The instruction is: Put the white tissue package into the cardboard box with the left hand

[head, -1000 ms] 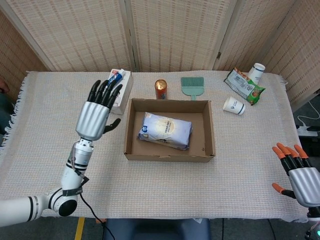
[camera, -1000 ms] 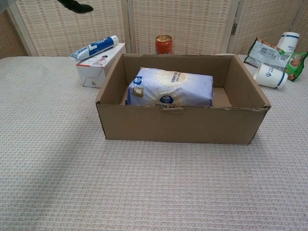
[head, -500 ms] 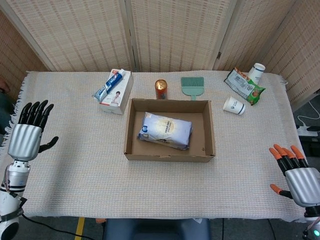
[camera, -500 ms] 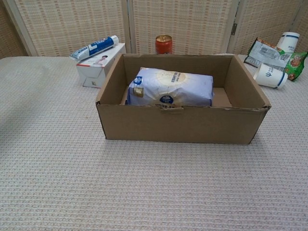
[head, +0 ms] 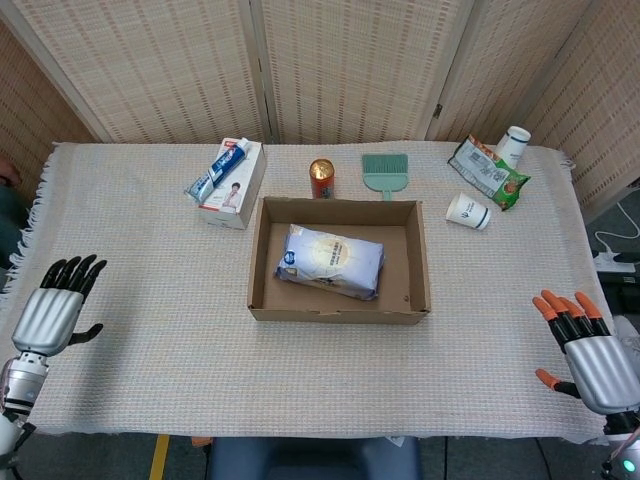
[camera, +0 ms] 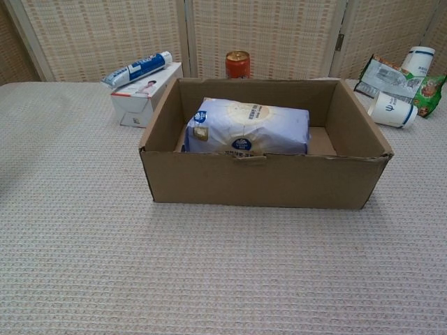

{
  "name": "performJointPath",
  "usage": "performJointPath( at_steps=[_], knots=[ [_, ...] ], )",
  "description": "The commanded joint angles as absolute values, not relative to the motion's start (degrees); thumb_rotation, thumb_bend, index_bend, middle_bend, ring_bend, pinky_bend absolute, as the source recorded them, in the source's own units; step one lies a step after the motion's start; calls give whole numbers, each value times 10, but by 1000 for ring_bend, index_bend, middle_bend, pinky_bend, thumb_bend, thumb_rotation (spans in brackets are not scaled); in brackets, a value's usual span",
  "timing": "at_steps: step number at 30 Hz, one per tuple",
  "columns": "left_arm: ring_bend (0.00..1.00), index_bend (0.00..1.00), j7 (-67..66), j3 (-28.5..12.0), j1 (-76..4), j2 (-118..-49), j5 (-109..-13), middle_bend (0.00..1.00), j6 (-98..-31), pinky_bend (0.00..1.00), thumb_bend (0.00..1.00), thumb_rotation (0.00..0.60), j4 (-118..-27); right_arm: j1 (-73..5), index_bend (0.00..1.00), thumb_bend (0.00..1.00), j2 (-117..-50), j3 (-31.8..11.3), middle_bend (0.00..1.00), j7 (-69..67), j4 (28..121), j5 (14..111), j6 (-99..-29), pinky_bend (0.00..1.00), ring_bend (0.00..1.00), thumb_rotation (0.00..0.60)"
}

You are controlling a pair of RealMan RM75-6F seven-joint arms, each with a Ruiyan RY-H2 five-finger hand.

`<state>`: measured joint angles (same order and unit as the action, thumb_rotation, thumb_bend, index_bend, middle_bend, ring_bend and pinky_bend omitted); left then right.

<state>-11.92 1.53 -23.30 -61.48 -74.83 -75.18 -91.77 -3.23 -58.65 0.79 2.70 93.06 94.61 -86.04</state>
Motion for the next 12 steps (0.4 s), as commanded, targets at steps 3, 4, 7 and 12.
performJointPath(
  at_steps=[3,4,7,12],
  knots=[
    [0,0,-109,15,-199,-643,-754,0,-784,77,183,600,-895,-32,59,0,-586,10,30,27,932,951,-863,0,0,600],
    [0,0,-109,14,-194,-647,-756,0,-789,77,183,600,-891,-32,59,0,-586,10,30,26,932,953,-864,0,0,600],
    [0,0,-107,8,-184,-654,-761,0,-803,77,183,600,-883,-32,59,0,-586,11,30,26,933,955,-864,0,0,600],
    [0,0,-100,-1,-176,-655,-772,0,-811,76,184,600,-881,-34,59,0,-588,11,30,28,931,955,-861,0,0,600]
  ],
)
